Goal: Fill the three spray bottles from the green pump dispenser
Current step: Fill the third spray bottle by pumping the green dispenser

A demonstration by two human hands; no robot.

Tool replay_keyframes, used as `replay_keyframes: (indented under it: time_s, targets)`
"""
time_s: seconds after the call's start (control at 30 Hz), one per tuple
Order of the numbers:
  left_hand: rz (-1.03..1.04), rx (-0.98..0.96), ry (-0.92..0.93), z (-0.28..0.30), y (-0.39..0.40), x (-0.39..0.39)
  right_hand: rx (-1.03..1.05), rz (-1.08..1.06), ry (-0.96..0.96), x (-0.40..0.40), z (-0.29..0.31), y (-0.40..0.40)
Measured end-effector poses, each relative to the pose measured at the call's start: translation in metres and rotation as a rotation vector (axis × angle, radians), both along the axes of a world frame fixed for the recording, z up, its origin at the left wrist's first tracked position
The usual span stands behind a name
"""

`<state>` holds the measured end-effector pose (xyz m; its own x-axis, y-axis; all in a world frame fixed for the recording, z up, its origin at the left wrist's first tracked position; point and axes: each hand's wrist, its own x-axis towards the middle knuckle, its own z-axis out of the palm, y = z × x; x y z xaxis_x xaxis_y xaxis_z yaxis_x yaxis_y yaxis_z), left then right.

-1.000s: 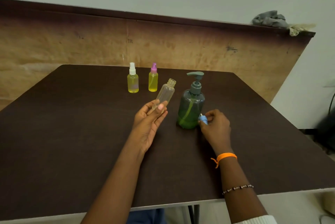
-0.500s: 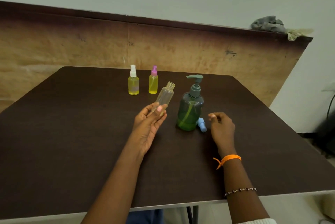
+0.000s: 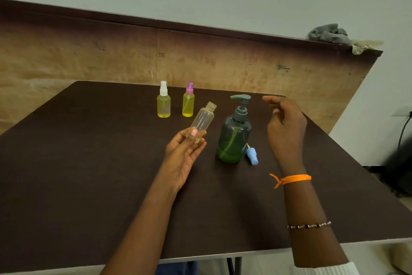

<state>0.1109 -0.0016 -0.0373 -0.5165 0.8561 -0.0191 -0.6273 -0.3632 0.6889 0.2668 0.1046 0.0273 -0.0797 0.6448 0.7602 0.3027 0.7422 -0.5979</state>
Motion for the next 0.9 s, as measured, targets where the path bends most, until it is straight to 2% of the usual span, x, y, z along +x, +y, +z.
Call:
replay_keyframes:
  time_s: [0.13,0.2,0.27,0.37,0.47,0.7,0.9]
  targets:
    - [-0.004,-0.009,-0.006,0.001,-0.001,0.000,-0.289,-0.088,-0.186,0.009,-0.029,0.015]
    - [-0.011,-0.014,-0.008,0.001,0.000,0.001,-0.354,-0.092,-0.198,0.012,-0.044,0.015]
    - [-0.019,-0.018,-0.002,0.001,0.001,0.001,-0.287,-0.093,-0.117,0.009,-0.042,0.008]
    - [-0.025,-0.009,-0.003,0.001,0.001,0.002,-0.012,-0.059,-0.020,-0.002,-0.018,-0.007]
    - [-0.025,-0.004,0.004,0.001,0.001,0.005,0.187,0.006,-0.067,-0.017,0.001,-0.017]
    - [-0.023,0.005,-0.011,0.008,0.004,0.007,0.266,0.051,-0.151,-0.034,0.001,-0.010]
    - [-0.046,0.026,0.077,0.027,0.013,-0.002,0.297,0.067,-0.166,-0.038,0.011,0.003]
